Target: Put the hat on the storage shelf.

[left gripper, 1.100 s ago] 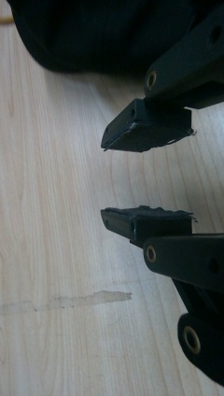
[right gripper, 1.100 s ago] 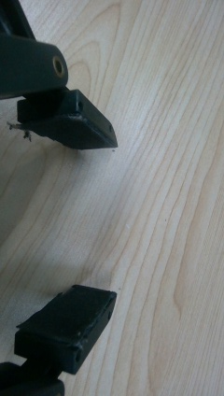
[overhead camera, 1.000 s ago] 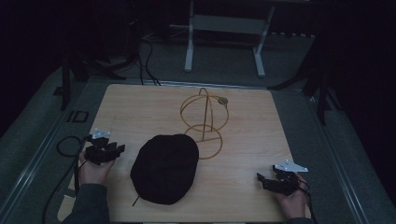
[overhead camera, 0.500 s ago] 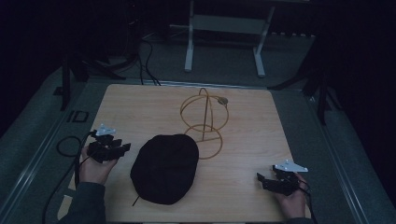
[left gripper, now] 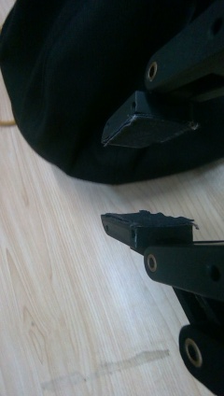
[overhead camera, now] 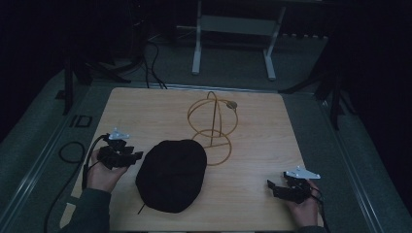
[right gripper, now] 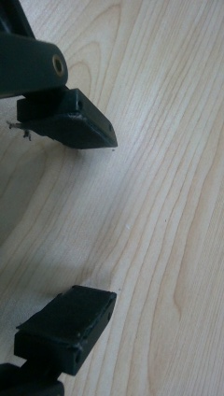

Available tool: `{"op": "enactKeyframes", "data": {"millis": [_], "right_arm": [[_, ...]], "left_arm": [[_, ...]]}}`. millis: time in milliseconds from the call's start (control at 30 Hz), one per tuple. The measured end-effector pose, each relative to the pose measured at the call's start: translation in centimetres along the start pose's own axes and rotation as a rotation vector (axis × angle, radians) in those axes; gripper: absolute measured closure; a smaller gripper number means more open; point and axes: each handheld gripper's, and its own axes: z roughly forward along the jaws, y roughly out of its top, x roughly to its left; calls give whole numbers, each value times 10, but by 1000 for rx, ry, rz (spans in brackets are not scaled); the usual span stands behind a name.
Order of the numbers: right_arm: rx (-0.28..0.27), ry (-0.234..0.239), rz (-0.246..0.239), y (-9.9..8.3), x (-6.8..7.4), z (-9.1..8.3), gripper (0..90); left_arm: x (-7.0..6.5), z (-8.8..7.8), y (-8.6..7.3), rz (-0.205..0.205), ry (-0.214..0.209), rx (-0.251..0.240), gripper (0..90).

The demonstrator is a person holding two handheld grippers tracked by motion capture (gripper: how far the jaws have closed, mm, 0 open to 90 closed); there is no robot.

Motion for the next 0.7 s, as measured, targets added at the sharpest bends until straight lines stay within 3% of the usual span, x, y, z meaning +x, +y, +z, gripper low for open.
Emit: {"op": "enactKeyframes", "data": {"millis": [333,700], "right_arm": [[1,1,0,0,0,0,210],[1,2,-1,0,0,0,210]], "left_arm": [[-16,-3,15,61,-23,9,502],[-33,-8,24,81,-58,-28,465]]}}
